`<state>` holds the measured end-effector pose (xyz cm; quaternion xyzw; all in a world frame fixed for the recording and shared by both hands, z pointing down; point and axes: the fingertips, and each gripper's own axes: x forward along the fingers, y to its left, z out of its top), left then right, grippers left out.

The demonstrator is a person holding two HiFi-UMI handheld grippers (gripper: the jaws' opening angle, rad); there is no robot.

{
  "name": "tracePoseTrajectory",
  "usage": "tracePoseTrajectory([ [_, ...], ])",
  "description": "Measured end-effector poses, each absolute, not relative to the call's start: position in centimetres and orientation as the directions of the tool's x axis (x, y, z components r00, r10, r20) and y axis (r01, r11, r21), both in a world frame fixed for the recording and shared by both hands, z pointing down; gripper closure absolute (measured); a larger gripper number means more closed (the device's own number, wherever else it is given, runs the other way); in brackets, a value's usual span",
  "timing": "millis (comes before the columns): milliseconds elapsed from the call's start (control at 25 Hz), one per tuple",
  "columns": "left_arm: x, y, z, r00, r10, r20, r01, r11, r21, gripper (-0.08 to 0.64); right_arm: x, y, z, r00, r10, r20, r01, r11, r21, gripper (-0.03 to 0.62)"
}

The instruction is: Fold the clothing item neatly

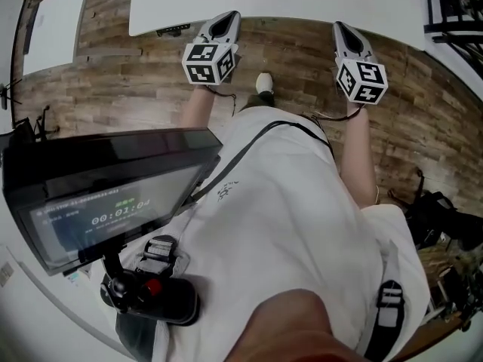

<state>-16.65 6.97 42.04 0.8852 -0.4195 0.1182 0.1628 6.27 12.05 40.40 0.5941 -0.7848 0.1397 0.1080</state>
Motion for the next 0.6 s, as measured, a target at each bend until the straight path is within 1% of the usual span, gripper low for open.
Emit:
tracePoseTrajectory([
  [240, -11.5, 17.1, 41.7, 0.656, -0.679, 0.329, -0.751, -0.632, 0.192, 0.558, 9.2, 21.6, 40.0, -0.334, -0.888, 0.317, -0.942, 0.319, -0.099, 0.589],
  [600, -11.6, 27.0, 41.4, 0.616, -0.721, 0.316, -0.787, -0.583, 0.203, 0.558, 9.7, 32.1, 40.9, -0.393, -0.865, 0.312, -0.919, 0.376, -0.116, 0.591],
])
